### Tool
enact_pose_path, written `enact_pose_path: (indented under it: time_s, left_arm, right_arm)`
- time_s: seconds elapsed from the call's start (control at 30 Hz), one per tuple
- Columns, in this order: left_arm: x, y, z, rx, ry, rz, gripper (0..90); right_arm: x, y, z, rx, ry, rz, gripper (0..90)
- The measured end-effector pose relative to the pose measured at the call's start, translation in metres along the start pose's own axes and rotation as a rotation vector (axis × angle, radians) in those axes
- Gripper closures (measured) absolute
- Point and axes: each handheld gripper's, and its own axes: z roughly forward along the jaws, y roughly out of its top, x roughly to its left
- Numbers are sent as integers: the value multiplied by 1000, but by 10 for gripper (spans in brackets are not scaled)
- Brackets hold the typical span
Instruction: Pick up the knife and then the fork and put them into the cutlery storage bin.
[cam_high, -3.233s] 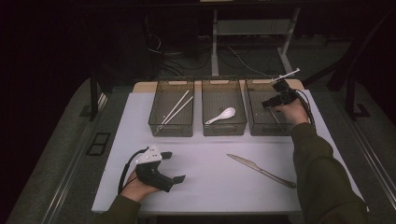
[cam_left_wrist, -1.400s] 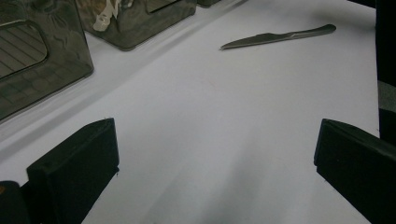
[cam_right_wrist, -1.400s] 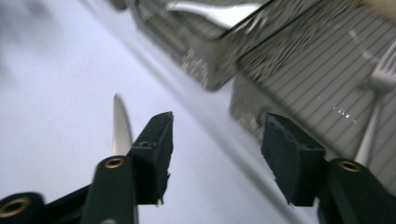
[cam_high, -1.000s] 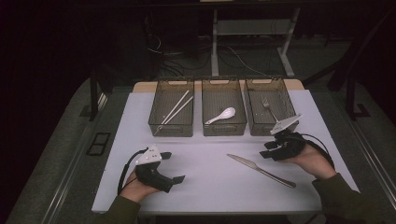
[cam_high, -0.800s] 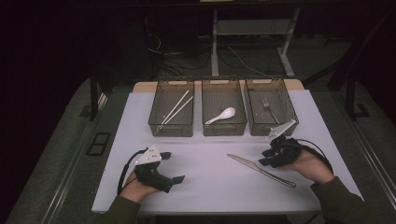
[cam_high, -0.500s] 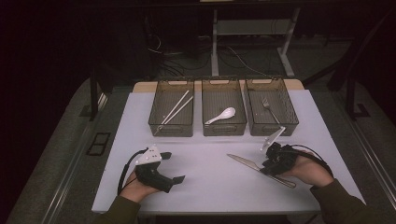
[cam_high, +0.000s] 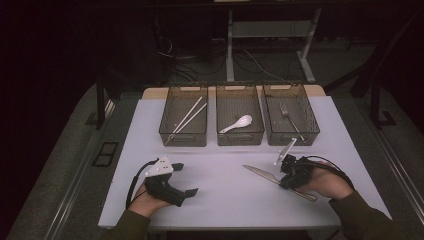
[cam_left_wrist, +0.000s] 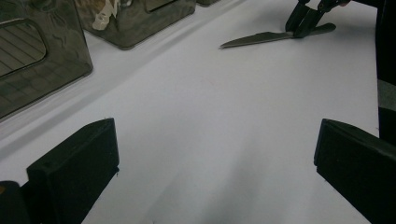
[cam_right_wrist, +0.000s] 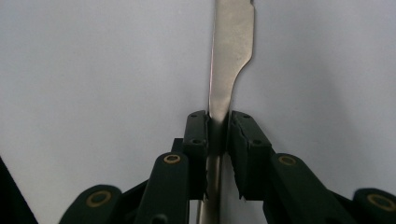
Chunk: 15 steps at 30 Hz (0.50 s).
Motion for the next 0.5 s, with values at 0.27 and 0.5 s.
enact_pose_path:
  time_s: [0.27, 0.5]
  left_arm:
    - [0, 0, 0, 1, -1, 2, 0]
    - [0, 0, 0, -4, -2, 1, 0]
  right_arm:
    - [7, 10, 1, 73, -22, -1, 780]
    - [6, 12, 1, 82, -19, 7, 792]
